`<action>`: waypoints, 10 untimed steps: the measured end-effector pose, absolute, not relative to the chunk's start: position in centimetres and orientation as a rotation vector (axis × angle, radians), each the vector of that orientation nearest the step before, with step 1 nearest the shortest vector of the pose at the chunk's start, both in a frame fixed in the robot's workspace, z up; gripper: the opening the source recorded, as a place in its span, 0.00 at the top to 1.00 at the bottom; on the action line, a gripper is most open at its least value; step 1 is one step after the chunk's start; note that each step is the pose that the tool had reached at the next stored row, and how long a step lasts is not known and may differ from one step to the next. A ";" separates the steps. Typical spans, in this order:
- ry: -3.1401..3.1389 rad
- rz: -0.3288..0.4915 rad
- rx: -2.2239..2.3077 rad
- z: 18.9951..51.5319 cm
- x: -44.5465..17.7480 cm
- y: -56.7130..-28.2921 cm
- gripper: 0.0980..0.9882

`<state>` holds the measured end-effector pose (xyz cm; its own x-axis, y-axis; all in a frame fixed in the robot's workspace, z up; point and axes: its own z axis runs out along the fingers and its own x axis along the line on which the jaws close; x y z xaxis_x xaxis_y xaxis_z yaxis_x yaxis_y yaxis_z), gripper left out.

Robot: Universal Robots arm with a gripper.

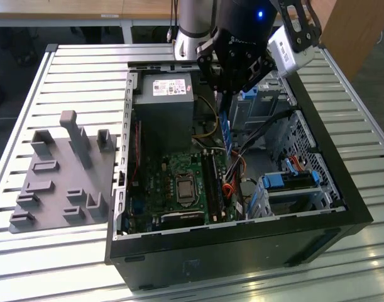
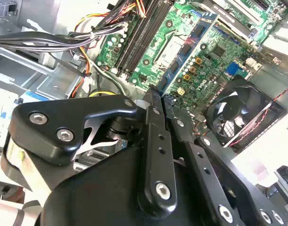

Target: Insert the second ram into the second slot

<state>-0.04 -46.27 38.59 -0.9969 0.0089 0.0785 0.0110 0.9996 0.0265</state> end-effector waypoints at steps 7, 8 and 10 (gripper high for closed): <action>-3.063 -0.041 -0.015 39.1 0.0 -46.3 0.96; -3.063 -0.041 -0.015 39.1 0.0 -46.3 0.96; -3.063 -0.041 -0.015 39.2 0.0 -46.3 0.96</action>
<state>-0.04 -46.27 39.19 -0.9969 0.0088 0.0785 0.0110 0.9996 0.0266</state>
